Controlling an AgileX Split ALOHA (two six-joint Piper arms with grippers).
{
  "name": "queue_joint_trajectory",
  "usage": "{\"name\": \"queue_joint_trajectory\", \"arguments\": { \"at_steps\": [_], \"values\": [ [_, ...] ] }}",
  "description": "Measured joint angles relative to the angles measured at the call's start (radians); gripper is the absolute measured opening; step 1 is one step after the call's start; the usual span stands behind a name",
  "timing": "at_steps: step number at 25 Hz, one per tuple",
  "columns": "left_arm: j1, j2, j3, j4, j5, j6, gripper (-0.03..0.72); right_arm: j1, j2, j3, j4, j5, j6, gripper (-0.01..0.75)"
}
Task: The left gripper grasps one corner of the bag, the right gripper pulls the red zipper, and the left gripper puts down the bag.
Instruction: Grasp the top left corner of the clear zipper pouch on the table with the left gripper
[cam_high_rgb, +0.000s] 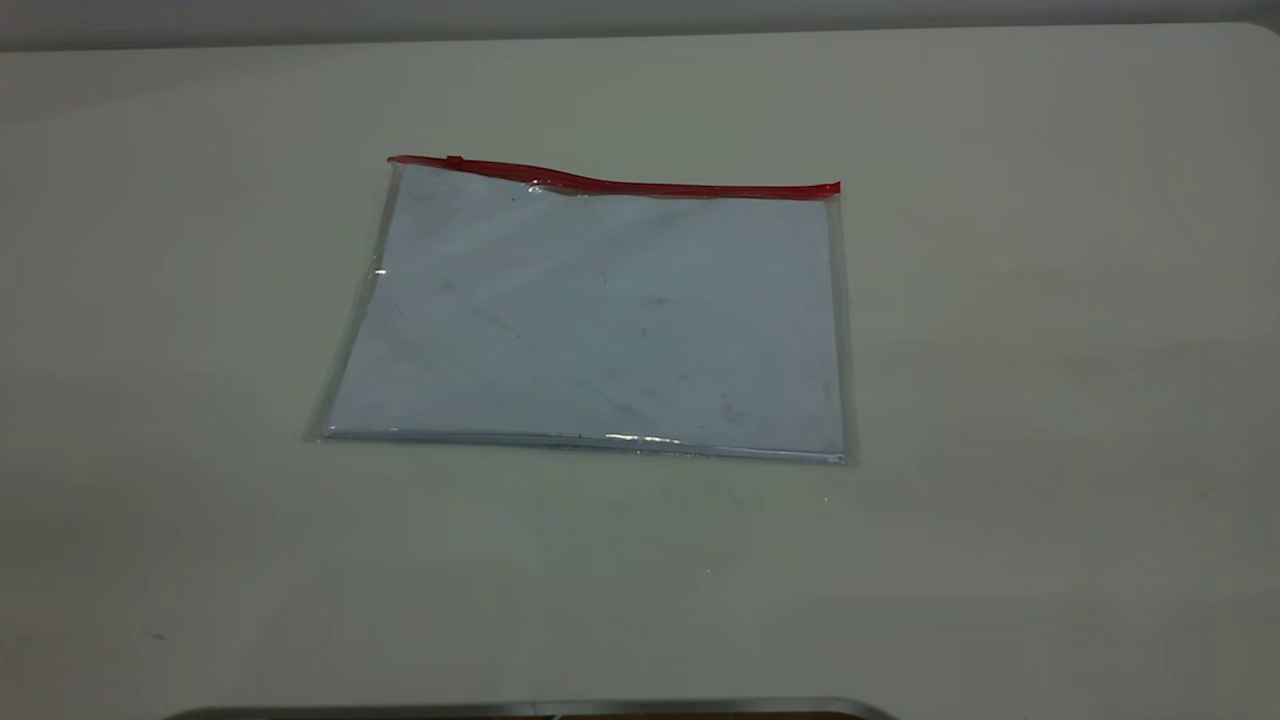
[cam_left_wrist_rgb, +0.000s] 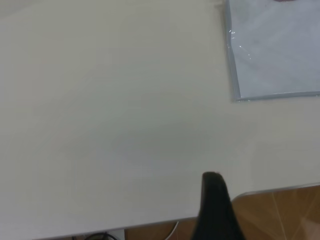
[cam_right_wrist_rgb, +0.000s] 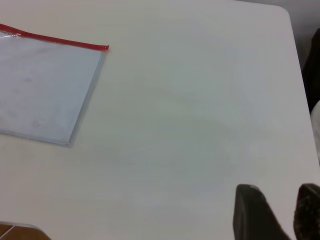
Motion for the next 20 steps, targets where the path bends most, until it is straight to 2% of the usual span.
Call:
{"name": "queue_joint_trajectory", "arguments": {
  "at_steps": [17, 20],
  "values": [
    [0.000, 0.006, -0.003, 0.000, -0.002, -0.006, 0.589, 0.000, 0.000, 0.000, 0.000, 0.000, 0.000, 0.239],
    [0.000, 0.069, -0.031, 0.000, -0.054, -0.038, 0.589, 0.000, 0.000, 0.000, 0.000, 0.000, 0.000, 0.239]
  ]
}}
